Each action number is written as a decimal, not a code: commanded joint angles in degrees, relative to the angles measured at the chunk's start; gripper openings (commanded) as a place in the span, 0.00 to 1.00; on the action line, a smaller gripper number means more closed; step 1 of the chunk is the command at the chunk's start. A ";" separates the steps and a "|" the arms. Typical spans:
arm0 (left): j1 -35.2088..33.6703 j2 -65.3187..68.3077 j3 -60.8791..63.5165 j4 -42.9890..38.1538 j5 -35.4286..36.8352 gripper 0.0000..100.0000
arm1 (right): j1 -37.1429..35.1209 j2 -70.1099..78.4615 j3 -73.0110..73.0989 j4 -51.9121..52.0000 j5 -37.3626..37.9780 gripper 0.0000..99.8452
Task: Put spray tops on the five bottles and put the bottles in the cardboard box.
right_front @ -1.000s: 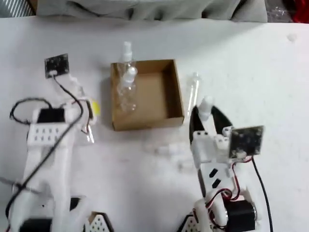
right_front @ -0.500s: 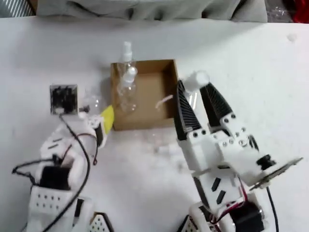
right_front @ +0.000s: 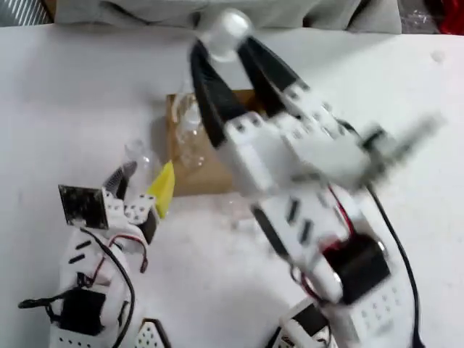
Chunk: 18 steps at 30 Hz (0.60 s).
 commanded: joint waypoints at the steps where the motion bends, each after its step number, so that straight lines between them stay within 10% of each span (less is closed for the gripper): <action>1: 0.84 -0.84 -0.26 -1.85 -0.70 0.02 | -4.26 5.05 -8.88 7.43 -0.62 0.01; 18: 0.66 -0.84 9.67 -14.51 -9.67 0.02 | -8.04 14.64 -10.29 5.67 5.54 0.01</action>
